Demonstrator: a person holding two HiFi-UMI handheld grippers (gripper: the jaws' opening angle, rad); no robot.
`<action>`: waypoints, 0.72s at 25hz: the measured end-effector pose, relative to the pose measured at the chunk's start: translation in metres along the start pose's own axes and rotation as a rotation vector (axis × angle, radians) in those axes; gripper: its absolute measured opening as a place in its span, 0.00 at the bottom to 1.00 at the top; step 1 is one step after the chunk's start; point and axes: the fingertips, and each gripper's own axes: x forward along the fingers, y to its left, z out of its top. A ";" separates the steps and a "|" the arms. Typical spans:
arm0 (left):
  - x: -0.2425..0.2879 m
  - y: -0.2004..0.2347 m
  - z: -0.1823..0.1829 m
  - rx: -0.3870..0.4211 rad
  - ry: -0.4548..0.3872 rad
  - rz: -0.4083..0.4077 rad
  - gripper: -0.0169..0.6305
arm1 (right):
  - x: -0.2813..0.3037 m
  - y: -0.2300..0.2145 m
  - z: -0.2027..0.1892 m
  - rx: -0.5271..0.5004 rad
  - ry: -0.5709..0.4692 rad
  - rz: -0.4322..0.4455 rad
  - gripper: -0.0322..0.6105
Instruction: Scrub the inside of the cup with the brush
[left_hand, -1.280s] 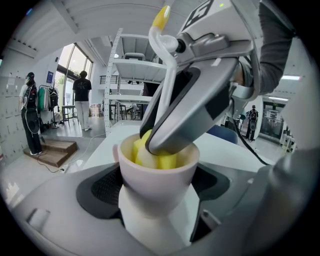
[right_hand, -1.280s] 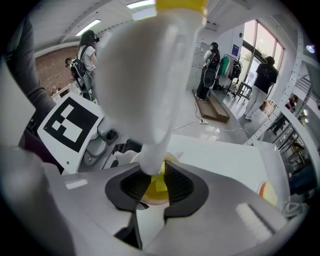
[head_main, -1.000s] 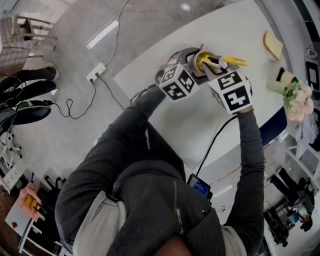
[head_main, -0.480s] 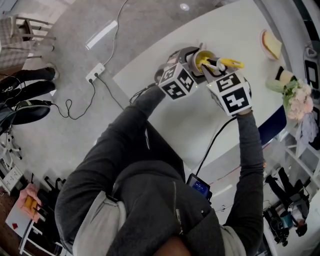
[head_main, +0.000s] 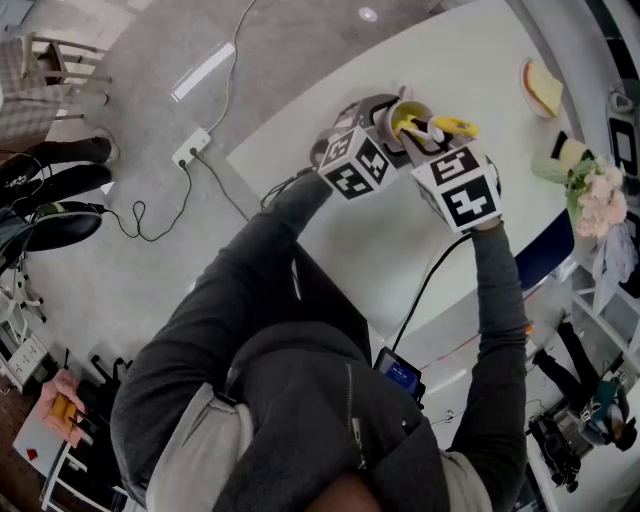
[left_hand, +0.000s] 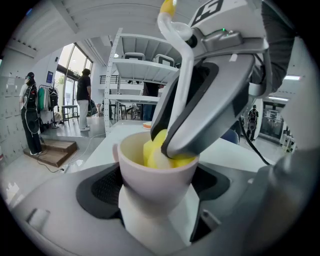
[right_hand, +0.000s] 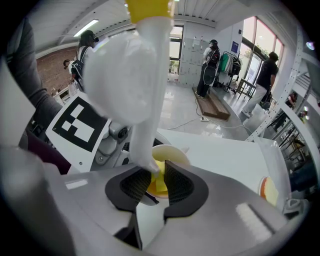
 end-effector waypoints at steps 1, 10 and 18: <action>0.000 0.000 0.000 -0.001 0.000 0.000 0.69 | 0.001 0.000 0.000 0.001 -0.001 0.000 0.18; -0.001 0.000 -0.001 -0.001 0.000 -0.001 0.69 | 0.005 0.002 0.006 0.005 -0.008 0.004 0.18; 0.001 -0.001 -0.001 -0.002 -0.001 -0.004 0.69 | 0.010 -0.003 0.009 0.008 -0.016 0.010 0.18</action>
